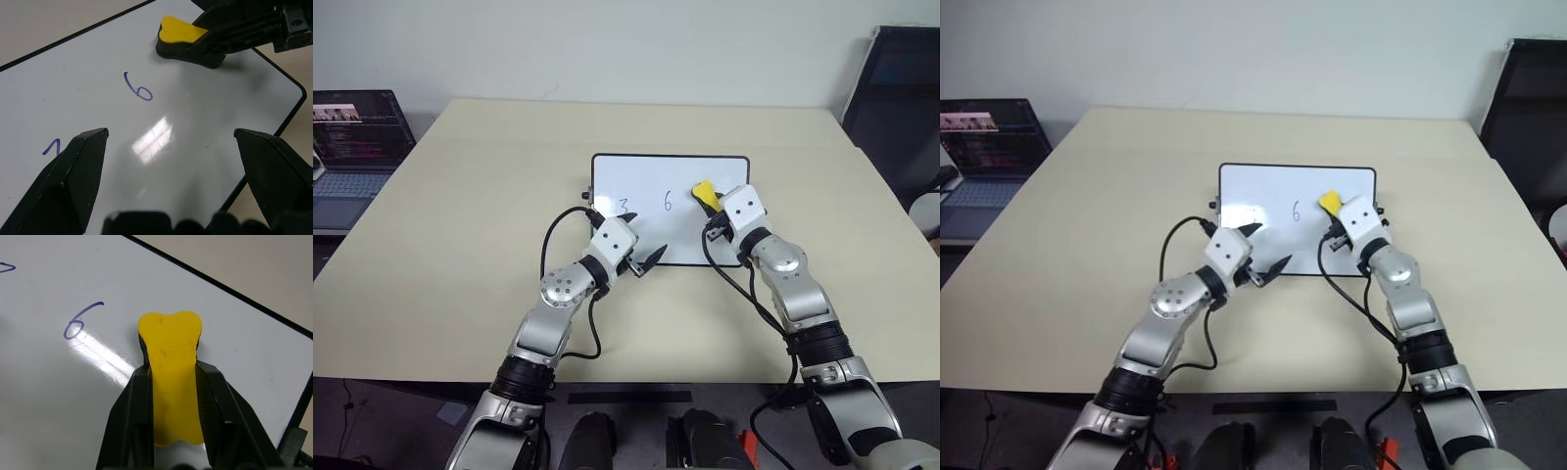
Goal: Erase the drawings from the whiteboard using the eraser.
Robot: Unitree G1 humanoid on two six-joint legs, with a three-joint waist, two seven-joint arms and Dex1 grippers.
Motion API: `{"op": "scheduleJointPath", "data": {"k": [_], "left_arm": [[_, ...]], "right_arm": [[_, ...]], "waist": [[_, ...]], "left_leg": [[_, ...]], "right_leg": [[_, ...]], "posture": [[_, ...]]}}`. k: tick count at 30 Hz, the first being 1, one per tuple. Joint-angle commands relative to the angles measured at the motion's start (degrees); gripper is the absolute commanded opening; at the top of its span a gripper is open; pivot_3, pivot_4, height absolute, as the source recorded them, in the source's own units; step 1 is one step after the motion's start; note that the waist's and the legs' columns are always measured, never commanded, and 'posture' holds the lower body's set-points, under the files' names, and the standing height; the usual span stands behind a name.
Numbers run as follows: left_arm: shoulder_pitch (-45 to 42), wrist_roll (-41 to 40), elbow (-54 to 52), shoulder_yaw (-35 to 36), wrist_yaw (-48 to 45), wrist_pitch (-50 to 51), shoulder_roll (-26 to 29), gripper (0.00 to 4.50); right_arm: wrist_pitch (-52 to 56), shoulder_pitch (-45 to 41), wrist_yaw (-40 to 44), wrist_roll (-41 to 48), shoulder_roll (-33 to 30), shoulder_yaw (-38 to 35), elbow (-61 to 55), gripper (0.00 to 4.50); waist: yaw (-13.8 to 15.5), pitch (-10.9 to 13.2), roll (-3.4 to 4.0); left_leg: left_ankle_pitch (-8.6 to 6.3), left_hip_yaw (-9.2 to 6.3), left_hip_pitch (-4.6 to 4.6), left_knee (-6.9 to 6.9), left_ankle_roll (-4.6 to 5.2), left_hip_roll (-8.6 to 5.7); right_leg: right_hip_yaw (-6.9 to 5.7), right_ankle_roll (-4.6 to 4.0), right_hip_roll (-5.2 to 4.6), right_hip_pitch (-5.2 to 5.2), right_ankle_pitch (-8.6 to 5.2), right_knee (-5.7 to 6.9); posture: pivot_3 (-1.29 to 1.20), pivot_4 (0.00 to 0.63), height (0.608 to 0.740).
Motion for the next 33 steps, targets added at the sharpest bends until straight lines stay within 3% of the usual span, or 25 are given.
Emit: {"op": "scheduleJointPath", "data": {"k": [1,16,23,29,33], "left_arm": [[0.2,-0.18,-3.62,1.08,0.94,-0.15,0.1,4.5],[-0.12,-0.5,-2.47,-0.07,0.54,-1.03,-0.76,4.5],[1.71,-0.78,-3.33,0.13,0.33,-1.18,-0.39,4.5],[1.52,-0.81,-3.18,0.16,-0.34,-1.01,-0.27,4.5],[1.01,-0.81,-2.97,0.1,-0.69,-0.86,-0.34,4.5]], "right_arm": [[4.67,3.22,1.62,-0.89,-0.69,1.4,-3.7,0.87],[11.9,7.82,1.2,1.39,-2.69,-3.3,-15.51,0.87],[0.56,14.24,0.19,-0.23,-6.45,-5.44,-20.44,0.87],[-14.63,20.73,-4.9,-4.67,-8.58,-5.14,-16.57,0.87],[-18.33,21.9,-5.91,-5.58,-8.62,-4.96,-14.46,0.87]], "waist": [[0.03,0.0,0.0],[0.21,0.0,-0.01],[0.27,0.0,-0.01],[0.17,0.01,-0.01],[0.15,0.01,-0.01]], "left_leg": [[0.0,0.0,0.0,0.0,0.0,0.0],[0.01,-0.01,0.02,0.03,0.0,-0.03],[-0.01,0.0,-0.09,-0.05,-0.01,-0.03],[-0.01,0.03,-0.06,-0.04,-0.01,-0.02],[0.0,0.06,-0.03,0.0,0.0,-0.02]], "right_leg": [[0.01,0.0,0.0,0.0,0.0,0.0],[-0.02,0.02,0.0,0.06,-0.01,-0.05],[-0.04,0.02,-0.01,0.0,-0.01,-0.2],[-0.02,0.25,0.0,0.01,-0.15,-0.18],[0.01,0.26,0.0,0.03,-0.15,-0.17]], "posture": [[0.0,0.15,0.74],[0.0,0.15,0.74],[0.0,0.15,0.74],[0.0,0.15,0.74],[0.0,0.15,0.74]]}}
